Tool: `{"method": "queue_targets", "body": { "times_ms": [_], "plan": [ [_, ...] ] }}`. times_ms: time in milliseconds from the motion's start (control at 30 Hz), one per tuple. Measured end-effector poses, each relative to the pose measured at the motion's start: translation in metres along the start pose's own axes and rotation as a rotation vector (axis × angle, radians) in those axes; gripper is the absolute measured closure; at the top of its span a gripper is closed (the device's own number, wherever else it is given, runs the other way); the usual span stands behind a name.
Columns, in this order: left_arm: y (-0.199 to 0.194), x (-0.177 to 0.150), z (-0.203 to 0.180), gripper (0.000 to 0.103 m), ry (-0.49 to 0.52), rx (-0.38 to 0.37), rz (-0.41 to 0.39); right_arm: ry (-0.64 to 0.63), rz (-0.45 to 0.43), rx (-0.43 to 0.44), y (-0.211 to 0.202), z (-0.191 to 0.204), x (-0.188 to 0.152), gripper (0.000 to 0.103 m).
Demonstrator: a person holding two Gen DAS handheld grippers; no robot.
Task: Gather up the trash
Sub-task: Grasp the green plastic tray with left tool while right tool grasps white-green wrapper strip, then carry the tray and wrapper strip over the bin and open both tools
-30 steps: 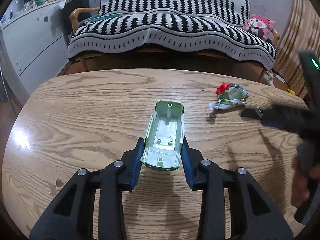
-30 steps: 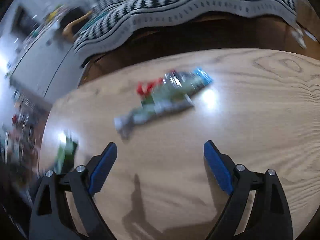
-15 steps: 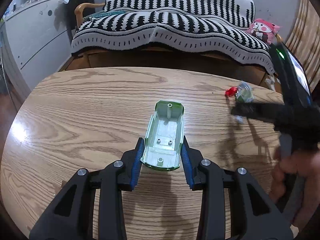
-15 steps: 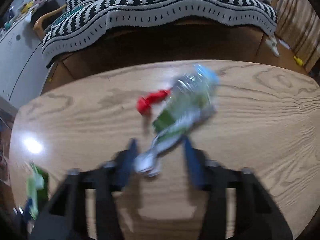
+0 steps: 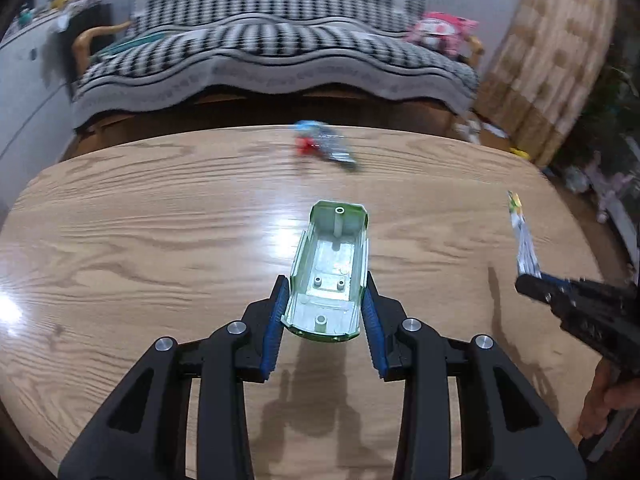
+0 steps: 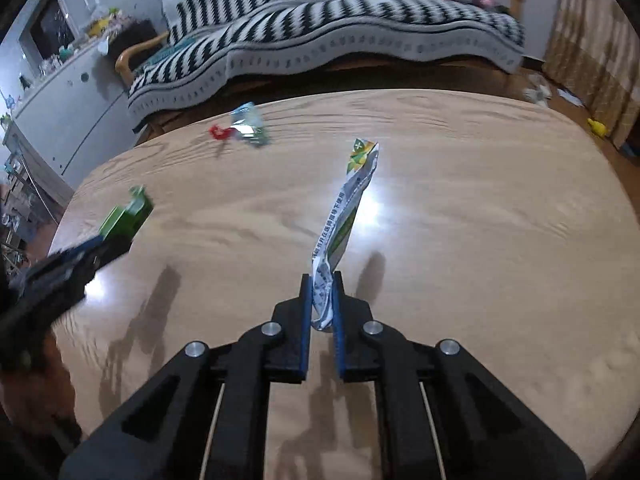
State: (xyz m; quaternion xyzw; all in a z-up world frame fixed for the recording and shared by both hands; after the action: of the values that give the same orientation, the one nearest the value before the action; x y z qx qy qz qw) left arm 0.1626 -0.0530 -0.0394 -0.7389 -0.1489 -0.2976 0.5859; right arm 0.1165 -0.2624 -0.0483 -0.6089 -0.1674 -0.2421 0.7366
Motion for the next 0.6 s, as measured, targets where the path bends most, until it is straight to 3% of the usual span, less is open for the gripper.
{"method": "queue_targets", "body": {
  "times_ms": [267,400,600],
  "plan": [
    [-0.004,-0.026,-0.173,0.068,0.2,-0.123,-0.031,0.144,-0.082,-0.153,-0.088,-0.143,-0.076,0.093],
    [-0.003,-0.058,-0.281,0.068,0.33,-0.237,-0.024,0.237,-0.119,-0.233,-0.127,-0.209,-0.109,0.093],
    [-0.005,-0.098,-0.394,0.068,0.452,-0.371,-0.027,0.373,-0.149,-0.315,-0.173,-0.298,-0.167,0.093]
  ]
}}
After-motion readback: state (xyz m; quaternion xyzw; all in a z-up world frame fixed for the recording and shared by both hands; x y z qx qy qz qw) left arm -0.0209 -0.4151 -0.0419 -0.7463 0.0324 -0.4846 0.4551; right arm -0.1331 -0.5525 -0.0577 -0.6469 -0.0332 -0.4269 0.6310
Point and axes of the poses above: each gripper's, at about its wrist camera, not at the fingertips, and y roughly the way its jaws point, z to its left, x to its top, the point moved 2 cm from there along y, roughly the way its jaws point, and after that the axes turned 1 degree about -z, right-handed, at the moved point
